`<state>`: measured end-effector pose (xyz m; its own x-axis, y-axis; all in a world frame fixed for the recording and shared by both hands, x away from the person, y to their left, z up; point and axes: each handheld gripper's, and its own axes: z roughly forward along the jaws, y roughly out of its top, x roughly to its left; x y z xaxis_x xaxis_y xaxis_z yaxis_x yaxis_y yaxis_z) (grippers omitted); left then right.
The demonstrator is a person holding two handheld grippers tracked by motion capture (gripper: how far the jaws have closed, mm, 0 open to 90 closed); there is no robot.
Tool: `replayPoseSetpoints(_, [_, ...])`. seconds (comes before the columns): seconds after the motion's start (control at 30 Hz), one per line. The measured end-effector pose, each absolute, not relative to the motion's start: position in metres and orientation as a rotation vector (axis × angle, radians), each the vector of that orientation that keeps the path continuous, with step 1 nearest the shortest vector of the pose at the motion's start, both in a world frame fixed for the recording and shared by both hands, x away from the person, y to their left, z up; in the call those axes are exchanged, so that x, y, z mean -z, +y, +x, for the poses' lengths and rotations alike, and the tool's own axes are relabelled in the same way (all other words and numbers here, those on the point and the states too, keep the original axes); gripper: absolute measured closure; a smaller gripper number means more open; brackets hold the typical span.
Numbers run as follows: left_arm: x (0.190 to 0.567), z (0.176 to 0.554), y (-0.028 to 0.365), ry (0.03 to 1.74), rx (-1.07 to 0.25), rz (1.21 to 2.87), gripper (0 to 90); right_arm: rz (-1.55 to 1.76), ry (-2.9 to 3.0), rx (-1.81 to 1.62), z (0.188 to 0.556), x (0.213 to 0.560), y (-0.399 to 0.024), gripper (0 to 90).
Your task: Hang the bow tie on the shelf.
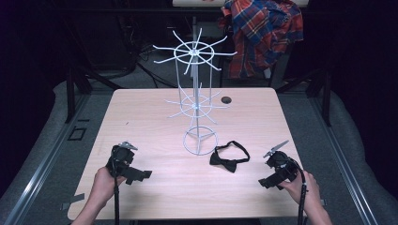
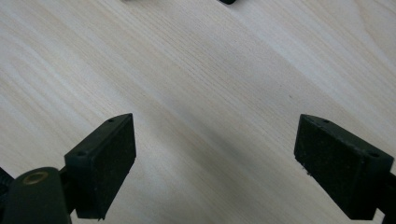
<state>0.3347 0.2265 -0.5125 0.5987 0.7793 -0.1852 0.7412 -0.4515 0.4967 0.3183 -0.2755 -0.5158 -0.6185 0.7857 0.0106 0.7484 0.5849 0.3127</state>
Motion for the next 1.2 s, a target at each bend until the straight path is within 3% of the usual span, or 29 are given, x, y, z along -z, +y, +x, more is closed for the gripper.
replayPoseSetpoints(1.2, [0.511,0.334,0.228,1.199,-0.091,2.282,0.1,1.169,2.637,-0.438,0.317,0.504,-0.255,5.9])
